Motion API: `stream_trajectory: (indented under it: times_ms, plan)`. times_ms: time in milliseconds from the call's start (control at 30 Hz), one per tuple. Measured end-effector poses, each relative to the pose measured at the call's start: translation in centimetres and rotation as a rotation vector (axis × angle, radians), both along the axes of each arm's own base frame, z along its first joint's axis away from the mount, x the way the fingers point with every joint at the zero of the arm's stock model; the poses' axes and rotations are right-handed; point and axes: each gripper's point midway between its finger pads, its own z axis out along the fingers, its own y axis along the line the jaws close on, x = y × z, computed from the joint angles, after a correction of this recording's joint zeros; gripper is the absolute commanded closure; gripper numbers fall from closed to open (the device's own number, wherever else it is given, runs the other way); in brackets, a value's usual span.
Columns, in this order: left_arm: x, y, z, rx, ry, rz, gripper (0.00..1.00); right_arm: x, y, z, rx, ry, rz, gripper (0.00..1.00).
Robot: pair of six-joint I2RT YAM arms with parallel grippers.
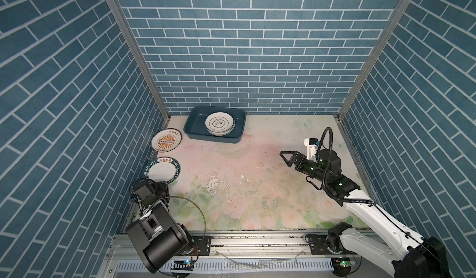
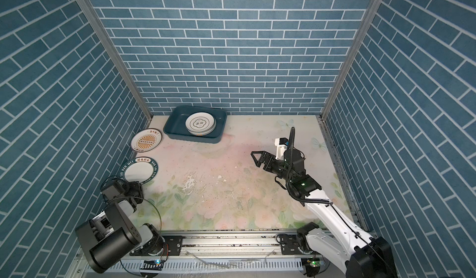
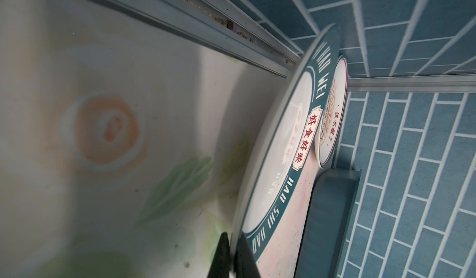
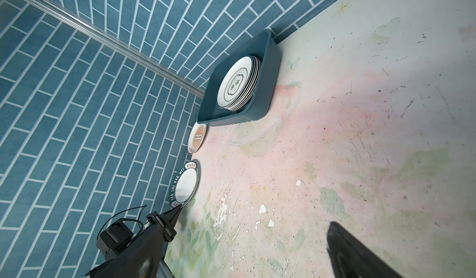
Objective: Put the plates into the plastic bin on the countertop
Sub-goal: 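Grip the HAO SHI HAO WEI plate rim and lift it upright with the left gripper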
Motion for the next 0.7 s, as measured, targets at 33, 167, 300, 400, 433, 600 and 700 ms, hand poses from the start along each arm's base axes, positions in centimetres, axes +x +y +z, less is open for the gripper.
stream_trajectory:
  times_ms: [33,167,300,400,433,600,700]
  plan:
    - [-0.2,-0.2,0.2,-0.003,0.002,-0.003,0.98,0.0,0.0,0.0,0.000,0.000,0.000,0.01]
    - [-0.8,-1.0,1.1,-0.002,0.005,-0.018,0.98,0.0,0.0,-0.1,-0.001,0.001,0.000,0.01]
    - [-0.7,-1.7,2.5,-0.009,-0.014,-0.053,0.98,0.1,0.1,-0.3,-0.004,0.006,0.000,0.02]
    - [0.3,-1.9,4.9,-0.012,-0.055,-0.094,1.00,0.2,0.1,-0.4,-0.005,0.009,0.001,0.02]
    - [0.7,-1.9,5.9,-0.010,-0.072,-0.108,1.00,0.2,0.1,-0.4,-0.005,0.009,0.001,0.02]
    - [2.9,-1.6,11.8,0.051,-0.174,-0.195,1.00,0.4,0.2,-0.4,-0.001,0.003,0.001,0.02]
    - [3.7,-1.9,14.5,0.075,-0.219,-0.251,1.00,0.6,0.3,-0.3,0.000,0.000,0.002,0.02]
